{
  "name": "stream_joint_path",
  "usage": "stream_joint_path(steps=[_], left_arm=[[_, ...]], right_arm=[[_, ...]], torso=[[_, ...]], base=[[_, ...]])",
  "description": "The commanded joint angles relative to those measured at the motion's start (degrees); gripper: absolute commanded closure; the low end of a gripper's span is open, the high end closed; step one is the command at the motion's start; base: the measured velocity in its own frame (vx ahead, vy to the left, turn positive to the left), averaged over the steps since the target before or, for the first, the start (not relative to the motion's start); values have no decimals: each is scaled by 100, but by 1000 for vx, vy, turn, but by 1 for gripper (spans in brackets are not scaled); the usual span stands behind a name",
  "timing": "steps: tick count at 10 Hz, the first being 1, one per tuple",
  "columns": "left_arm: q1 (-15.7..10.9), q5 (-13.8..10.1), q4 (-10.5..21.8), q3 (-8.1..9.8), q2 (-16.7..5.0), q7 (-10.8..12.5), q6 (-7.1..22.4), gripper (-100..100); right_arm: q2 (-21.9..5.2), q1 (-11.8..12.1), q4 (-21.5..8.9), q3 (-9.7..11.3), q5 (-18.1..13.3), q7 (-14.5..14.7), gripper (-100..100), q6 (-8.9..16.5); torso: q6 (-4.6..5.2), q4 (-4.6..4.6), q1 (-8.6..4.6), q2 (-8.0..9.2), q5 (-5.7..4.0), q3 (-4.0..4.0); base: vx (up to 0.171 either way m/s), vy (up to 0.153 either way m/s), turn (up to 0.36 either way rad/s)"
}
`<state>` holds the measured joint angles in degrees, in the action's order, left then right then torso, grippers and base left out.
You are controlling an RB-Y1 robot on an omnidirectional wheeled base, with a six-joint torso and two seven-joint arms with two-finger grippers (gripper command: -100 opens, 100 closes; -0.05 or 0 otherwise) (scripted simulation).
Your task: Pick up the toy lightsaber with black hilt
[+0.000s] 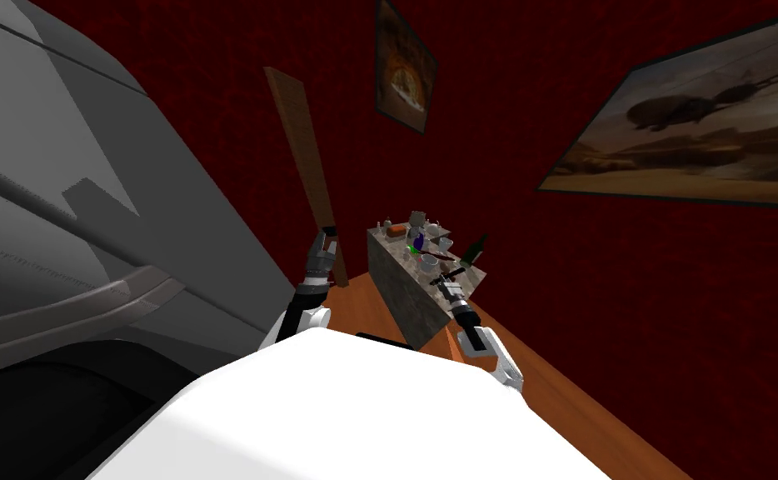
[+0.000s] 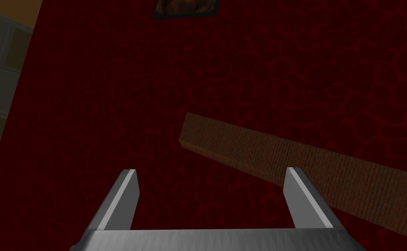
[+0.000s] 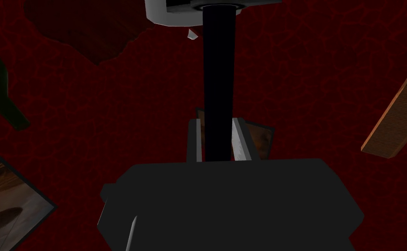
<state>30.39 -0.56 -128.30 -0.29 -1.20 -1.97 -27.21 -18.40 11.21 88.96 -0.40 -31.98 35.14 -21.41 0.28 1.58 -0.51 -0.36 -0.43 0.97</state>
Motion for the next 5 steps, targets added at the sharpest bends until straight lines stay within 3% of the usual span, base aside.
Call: stream_joint_path(steps=[1, 2, 4, 5], left_arm=[[0, 0, 0, 0, 0, 0, 0, 0], [-1, 0, 0, -1, 0, 0, 0, 0], [0, 0, 0, 0, 0, 0, 0, 0], [0, 0, 0, 0, 0, 0, 0, 0]], right_arm=[[-126, 286, 286, -217, 25, -54, 100, 26], [-126, 506, 528, -217, 25, -54, 100, 26], [-126, 757, 645, -217, 25, -54, 100, 26], [-238, 975, 892, -430, 45, -95, 100, 43]], torso=[[0, 0, 0, 0, 0, 0], [-13, -4, 11, -10, 5, 2], [1, 2, 2, -7, 5, 4], [-3, 1, 1, 0, 4, 0]], base=[[45, 35, 307], [64, 15, 161], [20, -3, -24], [48, 23, 291]])
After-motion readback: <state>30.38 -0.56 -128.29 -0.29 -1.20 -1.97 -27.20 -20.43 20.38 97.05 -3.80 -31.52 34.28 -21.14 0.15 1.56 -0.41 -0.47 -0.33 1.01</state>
